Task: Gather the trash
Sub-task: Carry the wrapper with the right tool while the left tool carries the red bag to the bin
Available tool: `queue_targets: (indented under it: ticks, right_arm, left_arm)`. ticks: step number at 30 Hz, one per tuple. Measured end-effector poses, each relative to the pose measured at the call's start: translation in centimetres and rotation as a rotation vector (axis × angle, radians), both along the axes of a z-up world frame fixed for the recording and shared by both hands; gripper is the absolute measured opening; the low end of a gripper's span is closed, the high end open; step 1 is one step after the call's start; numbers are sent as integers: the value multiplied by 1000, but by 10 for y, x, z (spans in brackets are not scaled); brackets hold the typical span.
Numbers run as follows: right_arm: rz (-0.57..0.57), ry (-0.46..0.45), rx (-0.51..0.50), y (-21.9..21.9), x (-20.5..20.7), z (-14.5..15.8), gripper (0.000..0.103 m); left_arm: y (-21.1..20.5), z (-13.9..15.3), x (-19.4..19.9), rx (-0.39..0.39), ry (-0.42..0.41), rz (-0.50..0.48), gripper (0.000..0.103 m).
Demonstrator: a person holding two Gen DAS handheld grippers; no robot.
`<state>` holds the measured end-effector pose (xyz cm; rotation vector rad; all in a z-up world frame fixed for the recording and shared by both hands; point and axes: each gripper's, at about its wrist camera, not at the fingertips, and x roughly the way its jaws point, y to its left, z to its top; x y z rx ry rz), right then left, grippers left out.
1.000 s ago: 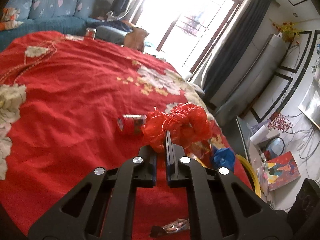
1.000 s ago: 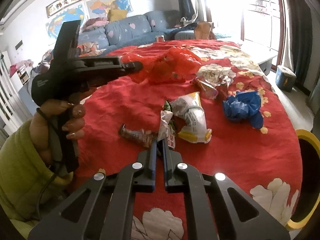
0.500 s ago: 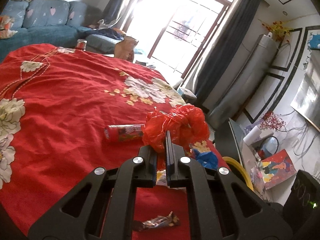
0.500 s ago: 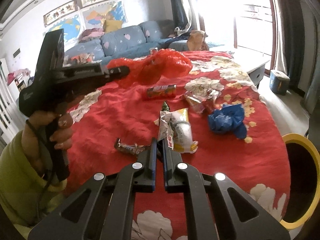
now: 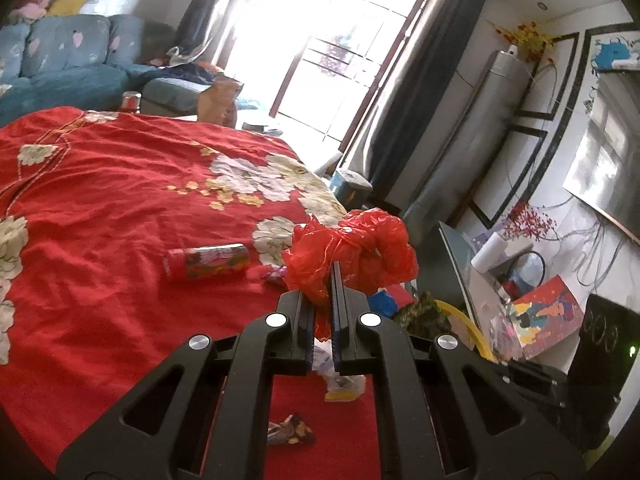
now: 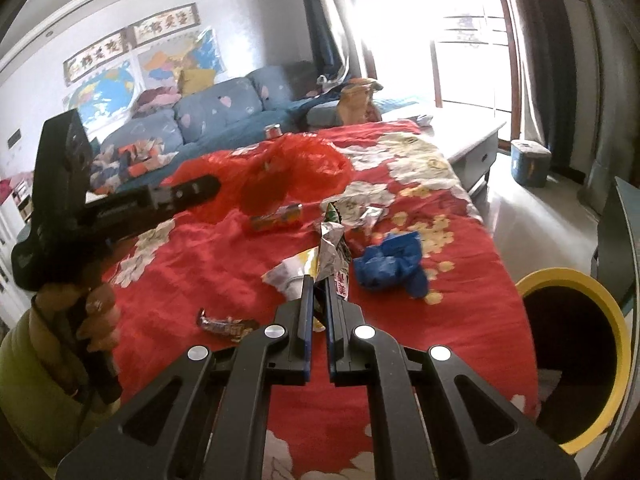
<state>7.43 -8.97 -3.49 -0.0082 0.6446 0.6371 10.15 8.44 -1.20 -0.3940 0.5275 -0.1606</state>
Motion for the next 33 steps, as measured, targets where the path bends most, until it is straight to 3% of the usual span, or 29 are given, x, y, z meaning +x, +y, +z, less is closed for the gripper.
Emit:
queue_targets:
  ticks: [33]
  right_arm:
    - [-331, -29, 61, -115, 38, 8, 5]
  left_arm:
    - [-99, -1, 10, 91, 5, -199, 3]
